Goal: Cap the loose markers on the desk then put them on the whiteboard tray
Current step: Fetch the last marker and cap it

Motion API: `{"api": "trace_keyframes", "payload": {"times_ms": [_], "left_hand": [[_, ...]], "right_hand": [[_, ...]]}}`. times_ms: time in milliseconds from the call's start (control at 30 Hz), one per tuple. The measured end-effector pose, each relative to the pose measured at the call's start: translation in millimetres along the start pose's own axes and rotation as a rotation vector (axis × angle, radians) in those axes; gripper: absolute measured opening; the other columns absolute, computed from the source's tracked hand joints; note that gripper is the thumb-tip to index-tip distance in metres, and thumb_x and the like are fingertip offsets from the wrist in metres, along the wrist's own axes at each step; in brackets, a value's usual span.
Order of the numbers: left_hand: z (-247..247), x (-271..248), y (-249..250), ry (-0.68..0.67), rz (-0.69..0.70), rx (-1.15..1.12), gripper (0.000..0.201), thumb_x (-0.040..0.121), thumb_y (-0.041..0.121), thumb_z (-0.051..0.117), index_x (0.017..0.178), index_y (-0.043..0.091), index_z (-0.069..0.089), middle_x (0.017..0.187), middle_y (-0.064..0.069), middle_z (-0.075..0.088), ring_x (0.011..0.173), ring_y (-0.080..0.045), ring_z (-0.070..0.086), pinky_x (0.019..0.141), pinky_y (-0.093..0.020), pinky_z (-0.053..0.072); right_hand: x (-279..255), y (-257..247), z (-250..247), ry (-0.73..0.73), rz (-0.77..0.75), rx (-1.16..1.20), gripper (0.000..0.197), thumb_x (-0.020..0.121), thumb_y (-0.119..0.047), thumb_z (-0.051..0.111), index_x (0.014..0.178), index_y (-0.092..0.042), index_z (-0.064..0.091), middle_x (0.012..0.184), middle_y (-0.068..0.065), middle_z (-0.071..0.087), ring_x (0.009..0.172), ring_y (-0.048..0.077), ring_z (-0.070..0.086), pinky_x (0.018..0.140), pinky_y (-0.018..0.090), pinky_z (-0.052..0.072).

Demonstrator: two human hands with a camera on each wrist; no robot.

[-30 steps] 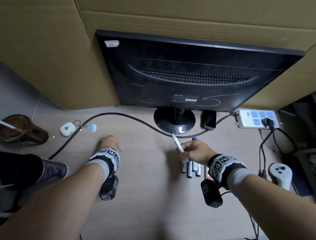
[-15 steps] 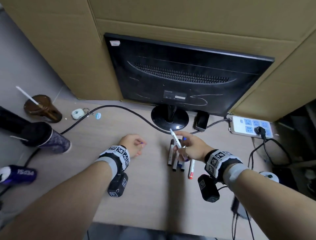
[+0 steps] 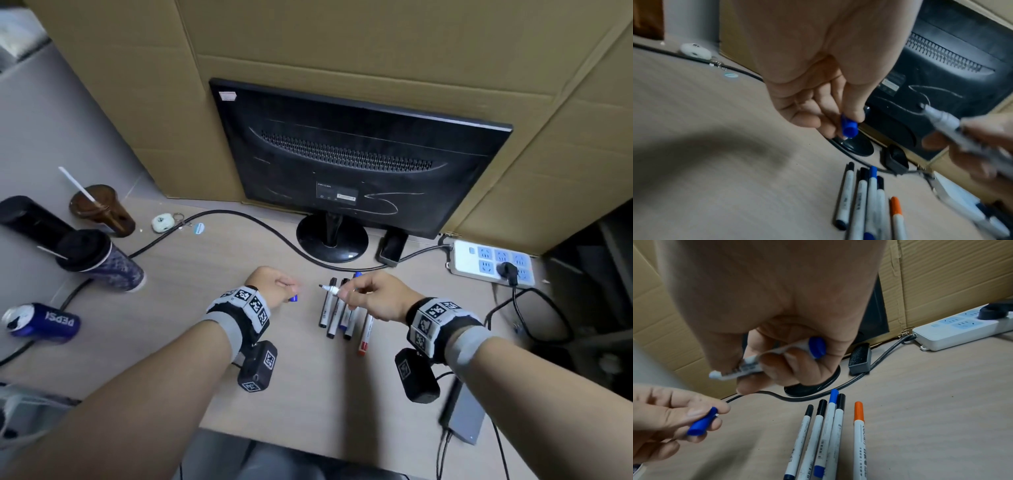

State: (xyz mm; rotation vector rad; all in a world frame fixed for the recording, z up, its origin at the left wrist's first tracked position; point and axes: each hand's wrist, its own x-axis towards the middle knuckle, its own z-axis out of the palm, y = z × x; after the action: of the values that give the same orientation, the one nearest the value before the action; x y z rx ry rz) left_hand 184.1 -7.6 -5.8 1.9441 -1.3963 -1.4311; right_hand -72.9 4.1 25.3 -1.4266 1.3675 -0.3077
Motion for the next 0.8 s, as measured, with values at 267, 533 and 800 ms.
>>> {"api": "trace_keyframes", "payload": {"times_ms": [267, 533, 800], "left_hand": [[0, -3, 11, -0.130, -0.171, -0.285, 0.027, 0.097, 0.033, 0.069, 0.106, 0.008, 0.074, 0.095, -0.005, 0.082, 0.094, -0.017, 0.079, 0.082, -0.026, 0.053], [-4, -6, 10, -0.195, -0.154, -0.362, 0.033, 0.097, 0.037, 0.068, 0.112, 0.008, 0.070, 0.101, -0.006, 0.082, 0.096, -0.016, 0.078, 0.084, -0.028, 0.051], [-4, -9, 12, -0.270, -0.095, -0.267, 0.032, 0.096, 0.045, 0.066, 0.111, 0.018, 0.075, 0.101, 0.004, 0.082, 0.097, -0.010, 0.078, 0.088, -0.031, 0.047]], "right_hand": [[3, 0, 9, -0.058, 0.021, 0.035, 0.006, 0.092, -0.024, 0.078, 0.096, -0.021, 0.080, 0.080, 0.003, 0.068, 0.045, 0.016, 0.050, 0.041, 0.025, 0.045], [7, -5, 17, -0.038, 0.020, 0.053, 0.018, 0.093, -0.024, 0.077, 0.106, -0.011, 0.079, 0.068, -0.004, 0.063, 0.043, 0.013, 0.051, 0.044, 0.028, 0.051], [10, -7, 22, -0.026, -0.006, 0.066, 0.019, 0.094, -0.024, 0.077, 0.111, -0.014, 0.078, 0.077, 0.007, 0.062, 0.042, 0.013, 0.050, 0.041, 0.025, 0.049]]}}
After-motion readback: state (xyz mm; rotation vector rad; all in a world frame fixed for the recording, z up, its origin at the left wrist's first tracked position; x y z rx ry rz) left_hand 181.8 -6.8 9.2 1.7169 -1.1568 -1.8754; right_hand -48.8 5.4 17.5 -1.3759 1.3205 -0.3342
